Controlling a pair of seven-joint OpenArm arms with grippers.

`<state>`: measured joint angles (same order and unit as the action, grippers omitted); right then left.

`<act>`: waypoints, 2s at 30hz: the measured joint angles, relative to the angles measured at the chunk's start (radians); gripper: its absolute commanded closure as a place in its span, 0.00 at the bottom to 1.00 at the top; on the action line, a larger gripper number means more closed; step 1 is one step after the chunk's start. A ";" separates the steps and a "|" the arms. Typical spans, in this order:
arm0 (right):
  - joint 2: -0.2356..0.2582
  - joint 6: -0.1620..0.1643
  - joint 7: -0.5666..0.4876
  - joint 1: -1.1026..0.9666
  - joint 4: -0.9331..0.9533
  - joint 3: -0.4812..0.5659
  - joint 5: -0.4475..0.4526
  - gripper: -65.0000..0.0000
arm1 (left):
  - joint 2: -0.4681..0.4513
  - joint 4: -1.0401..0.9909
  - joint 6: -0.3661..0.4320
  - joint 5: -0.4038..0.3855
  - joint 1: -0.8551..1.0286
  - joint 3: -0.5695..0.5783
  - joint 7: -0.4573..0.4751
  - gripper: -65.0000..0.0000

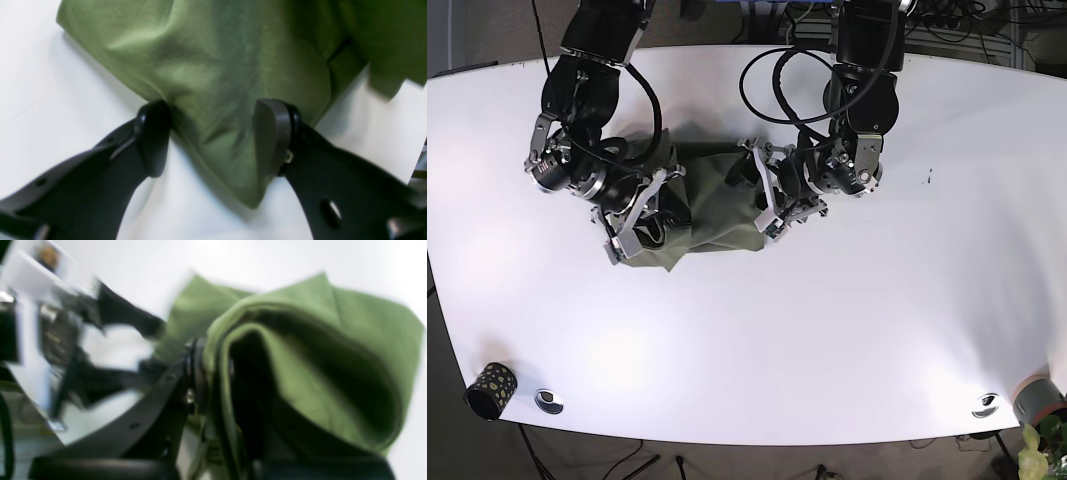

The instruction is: Fold the T-shirt properly

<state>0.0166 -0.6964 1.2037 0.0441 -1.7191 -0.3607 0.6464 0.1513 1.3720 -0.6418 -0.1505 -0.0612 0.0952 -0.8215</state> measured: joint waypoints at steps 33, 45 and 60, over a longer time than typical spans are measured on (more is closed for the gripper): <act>-0.018 -0.001 -0.003 -0.009 -0.185 0.092 -0.237 0.00 | -0.001 0.019 -0.006 0.024 0.039 0.003 0.089 0.67; 0.064 0.005 0.050 -0.042 -0.039 -0.090 -0.029 0.00 | -0.067 0.245 -0.005 0.035 0.105 -0.006 0.131 0.67; 0.034 0.004 0.081 -0.190 -0.175 0.182 0.055 0.00 | -0.099 0.355 -0.007 0.031 0.119 -0.203 0.127 0.67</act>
<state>0.0505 -0.6926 1.2846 -0.1463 -1.8946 -0.1791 0.7010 0.0521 1.7267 -0.6491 -0.1196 0.0574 -0.1078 -0.6945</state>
